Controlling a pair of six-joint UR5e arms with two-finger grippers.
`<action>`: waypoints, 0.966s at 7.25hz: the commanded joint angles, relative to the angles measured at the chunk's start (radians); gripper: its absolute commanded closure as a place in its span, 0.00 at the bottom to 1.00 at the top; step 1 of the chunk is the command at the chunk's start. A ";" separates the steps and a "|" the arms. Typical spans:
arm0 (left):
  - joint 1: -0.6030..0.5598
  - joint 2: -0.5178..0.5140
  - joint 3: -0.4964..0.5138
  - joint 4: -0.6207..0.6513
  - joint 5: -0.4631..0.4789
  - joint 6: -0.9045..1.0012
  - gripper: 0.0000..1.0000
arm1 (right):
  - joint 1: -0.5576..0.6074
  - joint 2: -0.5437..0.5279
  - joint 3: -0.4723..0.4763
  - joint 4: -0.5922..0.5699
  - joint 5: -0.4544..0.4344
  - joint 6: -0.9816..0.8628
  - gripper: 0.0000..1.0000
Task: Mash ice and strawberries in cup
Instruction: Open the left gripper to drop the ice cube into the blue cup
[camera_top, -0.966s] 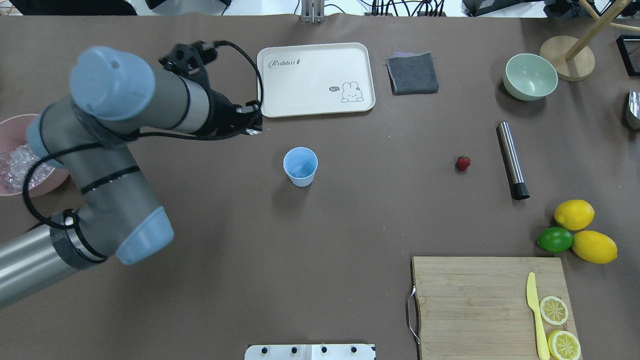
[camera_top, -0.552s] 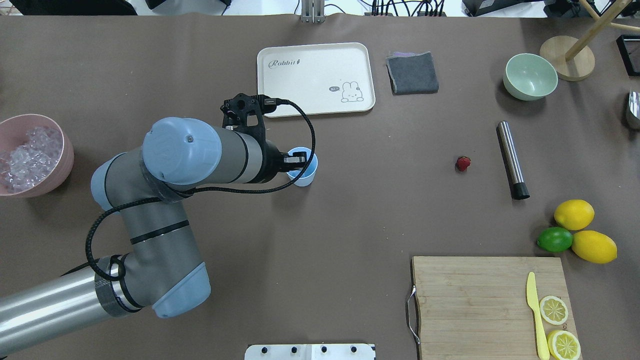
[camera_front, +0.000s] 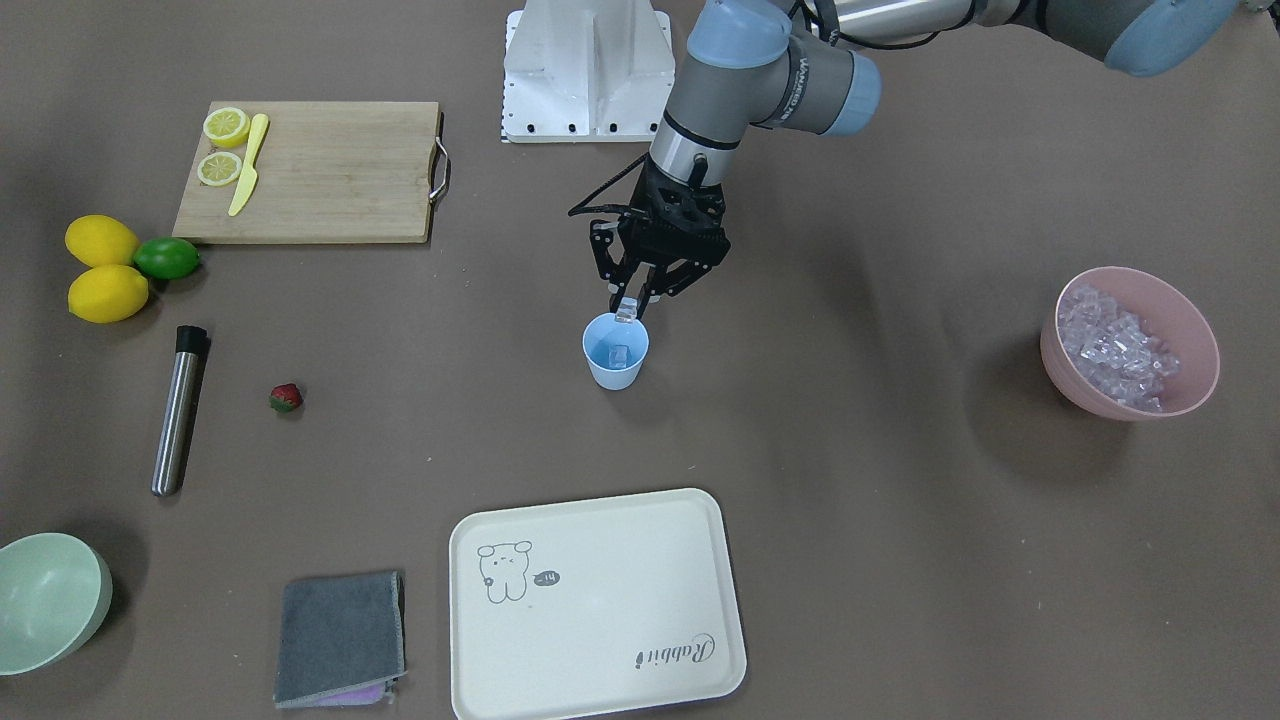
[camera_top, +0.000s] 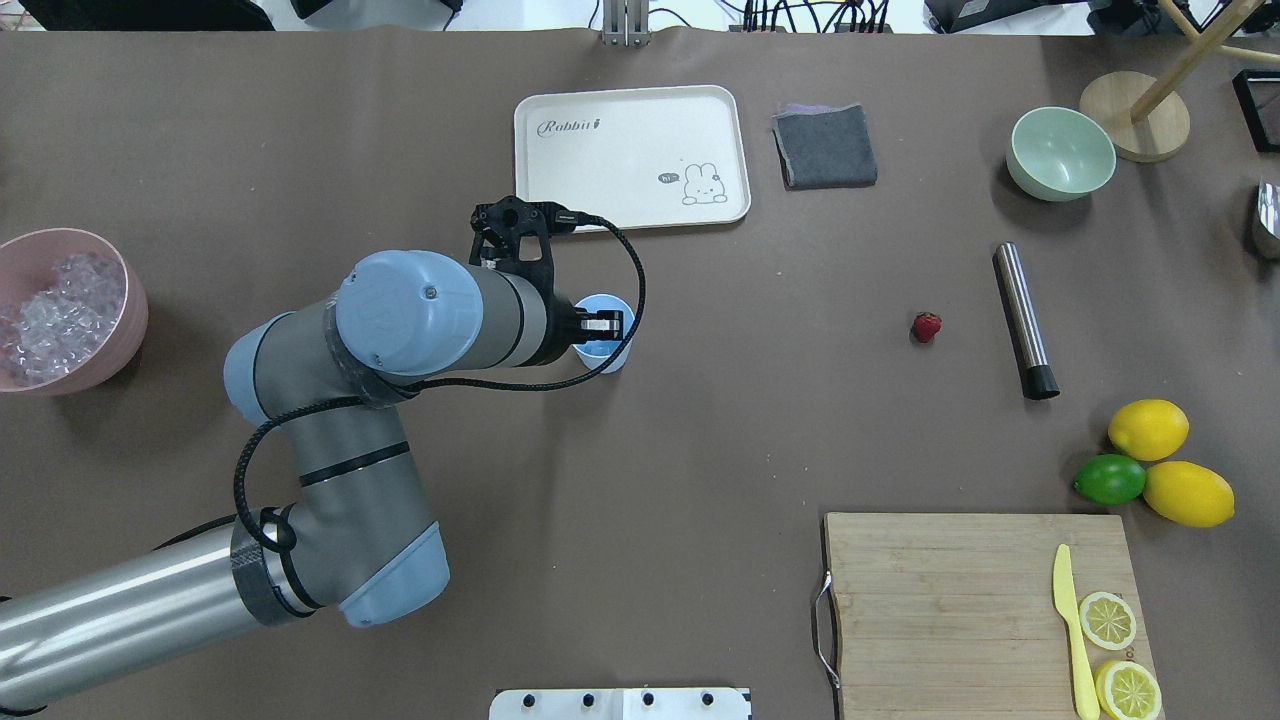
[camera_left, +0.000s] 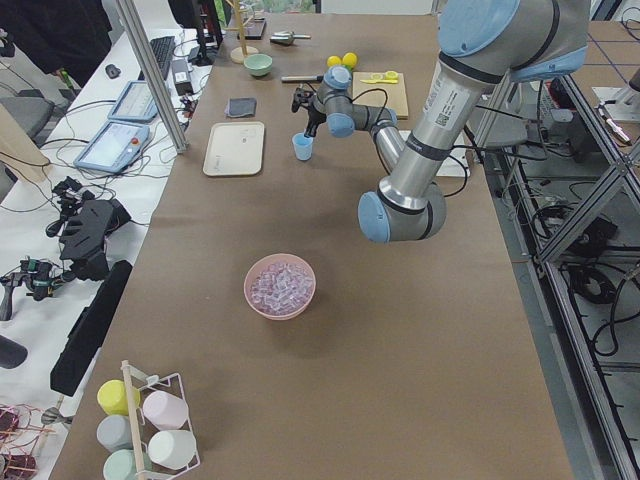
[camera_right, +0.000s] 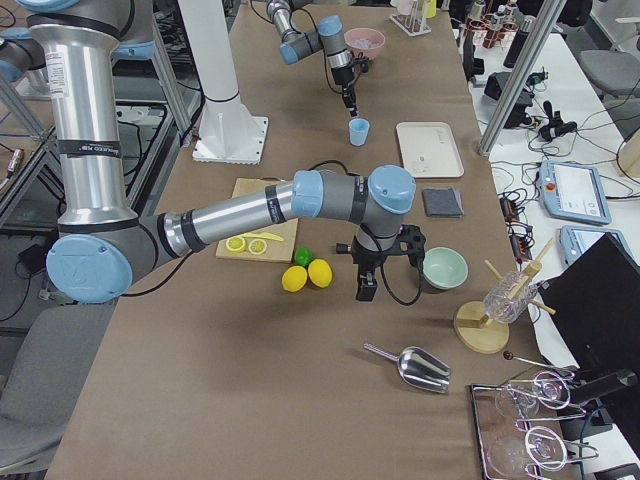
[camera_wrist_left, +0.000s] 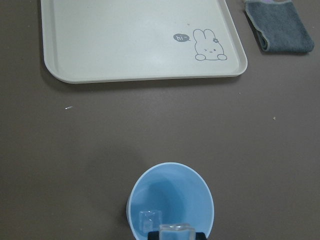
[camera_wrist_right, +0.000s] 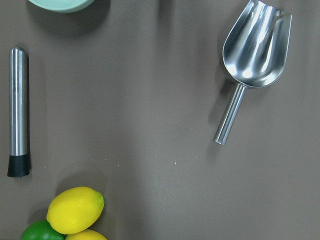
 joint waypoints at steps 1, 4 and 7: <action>0.000 -0.029 0.039 -0.006 0.026 0.001 1.00 | 0.000 -0.002 -0.006 0.001 0.001 -0.002 0.00; 0.000 -0.026 0.092 -0.074 0.037 0.004 1.00 | 0.000 0.001 -0.012 0.001 -0.001 0.000 0.00; 0.000 -0.014 0.090 -0.117 0.037 0.006 0.02 | 0.000 0.018 -0.024 0.001 -0.001 0.000 0.00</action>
